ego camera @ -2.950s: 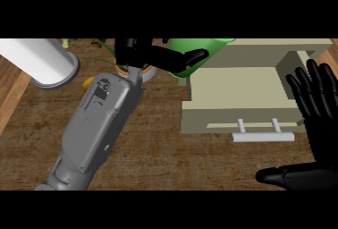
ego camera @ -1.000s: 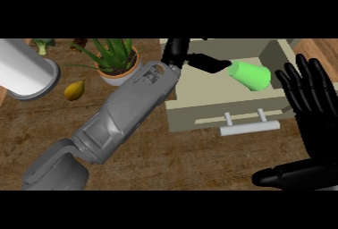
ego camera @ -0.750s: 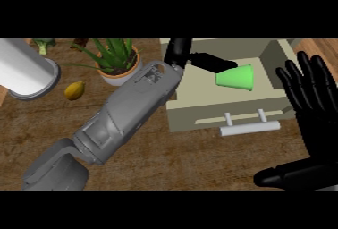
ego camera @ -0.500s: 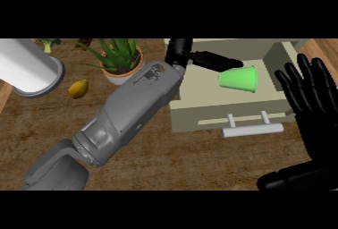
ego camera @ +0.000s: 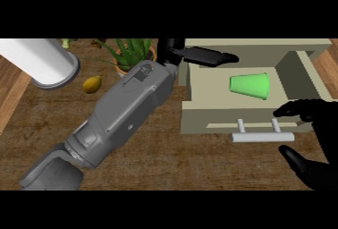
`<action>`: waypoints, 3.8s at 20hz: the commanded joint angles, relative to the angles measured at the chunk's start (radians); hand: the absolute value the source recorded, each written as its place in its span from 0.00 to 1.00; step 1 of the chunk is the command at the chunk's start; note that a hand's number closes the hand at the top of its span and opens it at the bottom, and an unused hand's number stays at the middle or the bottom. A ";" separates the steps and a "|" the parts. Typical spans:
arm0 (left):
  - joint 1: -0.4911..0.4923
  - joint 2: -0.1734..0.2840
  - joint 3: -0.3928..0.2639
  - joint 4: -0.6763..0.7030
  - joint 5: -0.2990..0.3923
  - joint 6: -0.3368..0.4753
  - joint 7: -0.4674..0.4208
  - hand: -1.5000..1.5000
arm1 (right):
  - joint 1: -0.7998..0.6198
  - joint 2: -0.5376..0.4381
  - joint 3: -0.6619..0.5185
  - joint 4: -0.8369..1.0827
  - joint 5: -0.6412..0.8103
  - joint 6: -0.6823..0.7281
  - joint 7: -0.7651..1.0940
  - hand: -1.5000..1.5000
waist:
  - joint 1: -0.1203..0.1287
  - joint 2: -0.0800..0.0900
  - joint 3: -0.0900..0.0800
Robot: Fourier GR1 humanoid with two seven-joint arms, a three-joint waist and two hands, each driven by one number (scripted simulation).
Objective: Pick up the cup, place it into the drawer and close the drawer
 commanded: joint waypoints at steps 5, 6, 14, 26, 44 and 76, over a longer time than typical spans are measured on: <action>0.169 0.143 0.057 -0.246 0.024 0.030 0.071 0.00 | 0.084 -0.073 0.031 0.010 0.163 0.105 -0.093 1.00 | 0.039 -0.009 0.000; 0.234 0.152 0.025 -0.328 0.012 0.052 0.088 0.00 | 0.080 -0.092 0.038 -0.077 0.130 0.086 0.011 1.00 | 0.046 -0.016 -0.001; 0.539 0.354 0.070 -0.643 0.034 0.006 0.149 0.00 | 0.081 -0.104 0.061 0.056 0.317 0.098 -0.070 1.00 | 0.041 -0.005 0.000; 0.836 0.522 0.153 -0.899 0.076 -0.117 0.168 0.00 | -0.023 -0.196 0.285 0.231 0.833 0.028 -0.232 1.00 | 0.050 0.000 0.000; 1.106 0.523 0.324 -0.937 0.044 -0.339 0.115 0.00 | -0.359 -0.004 0.331 1.106 1.163 -0.276 -0.474 0.00 | 0.032 0.005 0.001; 1.099 0.494 0.425 -0.830 -0.009 -0.556 0.123 0.00 | -0.934 -0.200 0.038 1.903 1.100 -0.211 -0.749 0.00 | 0.109 0.042 0.004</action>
